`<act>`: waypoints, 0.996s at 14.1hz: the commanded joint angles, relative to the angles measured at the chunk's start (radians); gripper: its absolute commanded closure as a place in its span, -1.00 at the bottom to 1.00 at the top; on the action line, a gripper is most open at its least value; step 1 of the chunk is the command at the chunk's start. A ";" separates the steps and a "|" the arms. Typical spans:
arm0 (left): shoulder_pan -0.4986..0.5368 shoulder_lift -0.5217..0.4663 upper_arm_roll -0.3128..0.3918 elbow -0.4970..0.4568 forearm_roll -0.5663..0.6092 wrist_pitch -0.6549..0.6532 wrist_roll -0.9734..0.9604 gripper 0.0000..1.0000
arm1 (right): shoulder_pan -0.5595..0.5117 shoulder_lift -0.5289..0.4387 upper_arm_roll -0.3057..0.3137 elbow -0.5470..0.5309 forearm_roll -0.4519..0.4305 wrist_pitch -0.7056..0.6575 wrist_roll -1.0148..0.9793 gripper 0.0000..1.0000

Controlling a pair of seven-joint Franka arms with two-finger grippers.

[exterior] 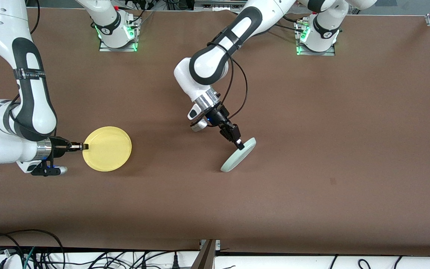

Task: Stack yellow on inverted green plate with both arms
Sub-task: 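Lift the green plate with the left gripper and flip it over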

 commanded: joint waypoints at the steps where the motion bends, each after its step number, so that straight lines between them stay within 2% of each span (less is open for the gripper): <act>1: -0.072 0.114 0.064 0.138 0.025 -0.019 -0.038 1.00 | 0.001 -0.013 0.004 -0.001 -0.017 -0.015 0.013 1.00; 3: -0.096 0.152 0.093 0.156 0.028 -0.013 -0.055 1.00 | -0.002 -0.007 0.004 -0.004 -0.017 -0.015 0.014 1.00; 5: -0.121 0.174 0.096 0.156 0.077 -0.014 -0.103 1.00 | -0.001 -0.009 0.004 -0.003 -0.016 -0.015 0.014 1.00; 8: -0.145 0.185 0.094 0.147 0.075 -0.016 -0.141 1.00 | 0.001 -0.027 0.007 -0.001 -0.010 -0.025 0.014 1.00; 9: -0.162 0.185 0.094 0.142 0.075 -0.020 -0.135 0.57 | 0.001 -0.041 0.009 -0.001 -0.010 -0.047 0.016 1.00; 10: -0.173 0.183 0.094 0.128 0.072 -0.025 -0.138 -0.69 | 0.002 -0.048 0.010 -0.001 -0.008 -0.063 0.016 1.00; 11: -0.181 0.179 0.093 0.114 0.063 -0.036 -0.143 -1.00 | 0.002 -0.049 0.010 -0.001 -0.013 -0.064 0.019 1.00; 14: -0.237 0.177 0.091 0.116 -0.038 -0.088 -0.185 -1.00 | 0.004 -0.049 0.012 -0.003 -0.019 -0.067 0.059 1.00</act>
